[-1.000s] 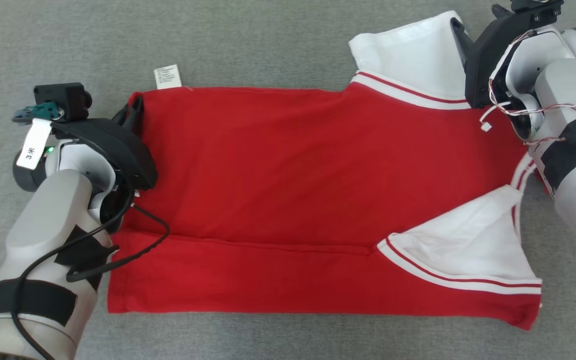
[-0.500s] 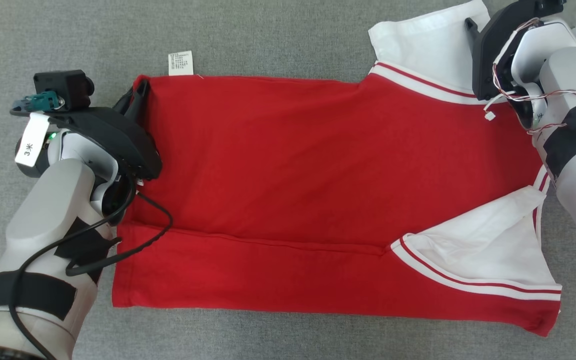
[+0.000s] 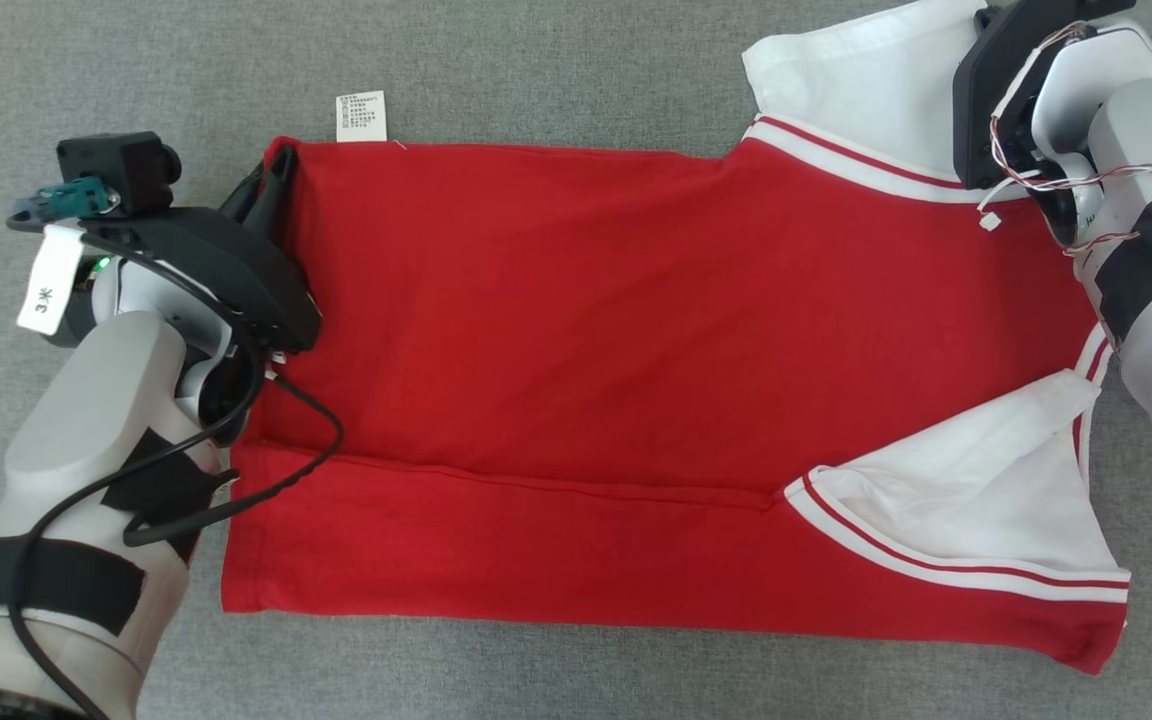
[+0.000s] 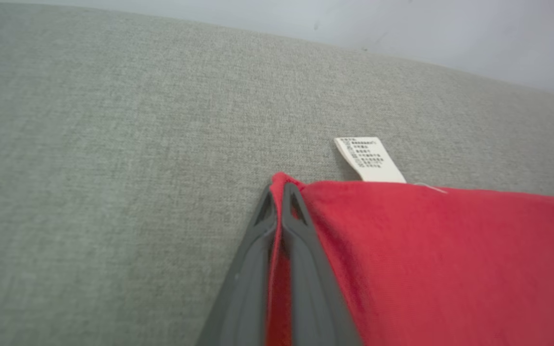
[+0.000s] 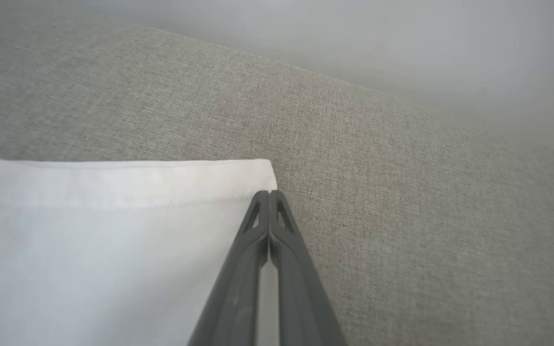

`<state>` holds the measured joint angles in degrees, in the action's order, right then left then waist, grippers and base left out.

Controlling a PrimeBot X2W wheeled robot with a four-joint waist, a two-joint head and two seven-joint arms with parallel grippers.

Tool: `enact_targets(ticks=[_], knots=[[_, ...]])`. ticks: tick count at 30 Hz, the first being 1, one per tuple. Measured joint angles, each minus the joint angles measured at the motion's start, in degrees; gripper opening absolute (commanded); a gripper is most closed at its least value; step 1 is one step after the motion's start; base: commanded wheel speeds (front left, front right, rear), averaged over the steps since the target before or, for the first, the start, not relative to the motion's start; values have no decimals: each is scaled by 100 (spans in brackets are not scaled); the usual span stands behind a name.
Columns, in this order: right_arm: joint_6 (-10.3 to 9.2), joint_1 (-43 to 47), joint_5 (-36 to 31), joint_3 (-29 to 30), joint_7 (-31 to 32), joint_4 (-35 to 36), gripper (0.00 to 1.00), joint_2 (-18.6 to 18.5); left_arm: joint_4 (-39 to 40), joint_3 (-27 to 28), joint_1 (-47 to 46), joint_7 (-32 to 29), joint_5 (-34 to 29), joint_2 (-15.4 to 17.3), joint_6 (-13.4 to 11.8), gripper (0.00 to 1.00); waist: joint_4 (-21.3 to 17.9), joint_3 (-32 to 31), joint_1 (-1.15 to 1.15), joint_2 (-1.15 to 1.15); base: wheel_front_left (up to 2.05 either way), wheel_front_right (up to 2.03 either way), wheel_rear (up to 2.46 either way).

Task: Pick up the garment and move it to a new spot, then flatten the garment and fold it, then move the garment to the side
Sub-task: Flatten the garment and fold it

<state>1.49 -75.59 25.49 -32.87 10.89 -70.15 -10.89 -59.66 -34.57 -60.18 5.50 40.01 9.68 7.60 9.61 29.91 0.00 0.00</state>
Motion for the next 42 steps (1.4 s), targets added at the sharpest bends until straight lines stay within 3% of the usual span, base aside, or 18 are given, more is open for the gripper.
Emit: enact_targets(ticks=[19,30,42], knots=[[358,25,81,147,-1276,10,0,-116,-115,-197,53,430,209,264,0,0,-253,-436,0,0,0,0,0],[542,749,392,305,-2294,199,0,-47,-67,-331,519,723,452,388,0,0,-268,-845,0,0,0,0,0],[558,1601,687,369,-2509,642,0,-146,220,-489,969,826,488,538,0,0,-361,-1281,-1,0,0,0,0]])
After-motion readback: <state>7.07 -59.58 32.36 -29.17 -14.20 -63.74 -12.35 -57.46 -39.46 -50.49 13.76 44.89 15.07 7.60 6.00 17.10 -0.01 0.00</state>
